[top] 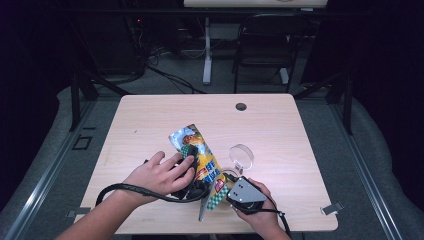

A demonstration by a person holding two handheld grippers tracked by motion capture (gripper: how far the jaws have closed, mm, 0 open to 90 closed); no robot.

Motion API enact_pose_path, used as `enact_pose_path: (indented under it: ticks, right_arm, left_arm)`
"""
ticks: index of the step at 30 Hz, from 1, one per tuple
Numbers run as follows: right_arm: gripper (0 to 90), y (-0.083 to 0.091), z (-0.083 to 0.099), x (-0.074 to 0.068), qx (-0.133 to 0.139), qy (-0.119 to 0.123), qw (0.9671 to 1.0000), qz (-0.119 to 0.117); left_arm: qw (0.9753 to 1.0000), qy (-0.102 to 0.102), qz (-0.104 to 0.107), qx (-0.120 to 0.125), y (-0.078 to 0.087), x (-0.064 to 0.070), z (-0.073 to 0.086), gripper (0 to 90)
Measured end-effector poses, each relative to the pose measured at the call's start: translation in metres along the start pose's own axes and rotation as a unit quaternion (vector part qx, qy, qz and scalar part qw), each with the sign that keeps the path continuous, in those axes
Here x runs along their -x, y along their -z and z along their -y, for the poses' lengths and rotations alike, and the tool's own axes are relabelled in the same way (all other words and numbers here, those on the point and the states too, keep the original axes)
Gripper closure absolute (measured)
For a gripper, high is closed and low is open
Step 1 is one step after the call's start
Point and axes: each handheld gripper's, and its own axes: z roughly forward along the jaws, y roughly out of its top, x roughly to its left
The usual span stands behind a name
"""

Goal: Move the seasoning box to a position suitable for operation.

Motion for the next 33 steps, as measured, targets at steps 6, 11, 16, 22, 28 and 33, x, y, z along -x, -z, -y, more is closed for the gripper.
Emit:
enact_pose_path:
  ticks: [6, 11, 16, 22, 28, 33]
  right_arm:
    - [70.0, -0.0004, -0.0003, -0.0002, 0.001, 0.000, 1.0000, 0.001]
    - [70.1, -0.0002, -0.0004, -0.0002, 0.003, 0.001, 1.0000, 0.004]
    - [70.2, -0.0001, -0.0005, 0.0000, 0.003, 0.001, 1.0000, 0.005]
    - [70.2, 0.0007, -0.0014, 0.0016, 0.006, -0.001, 1.0000, 0.007]
    - [70.2, 0.0008, -0.0015, 0.0015, 0.006, -0.003, 1.0000, 0.006]
    - [70.2, 0.0007, -0.0019, 0.0014, 0.008, -0.006, 1.0000, 0.001]
  left_arm:
    - [0.9999, 0.010, 0.009, -0.001, -0.0002, 0.0023, 0.0016, 77.5]
    - [0.9998, 0.018, 0.012, -0.004, 0.0002, 0.0040, 0.0023, 78.1]
    - [0.9999, 0.014, 0.004, 0.000, 0.0003, 0.0038, 0.0025, 78.7]
    - [0.9996, 0.028, 0.009, 0.002, -0.0005, 0.0058, 0.0038, 79.6]
    - [0.9995, 0.028, 0.013, 0.002, -0.0004, 0.0049, 0.0037, 79.7]
    - [0.9997, 0.021, 0.012, -0.001, 0.0007, 0.0024, 0.0037, 79.7]
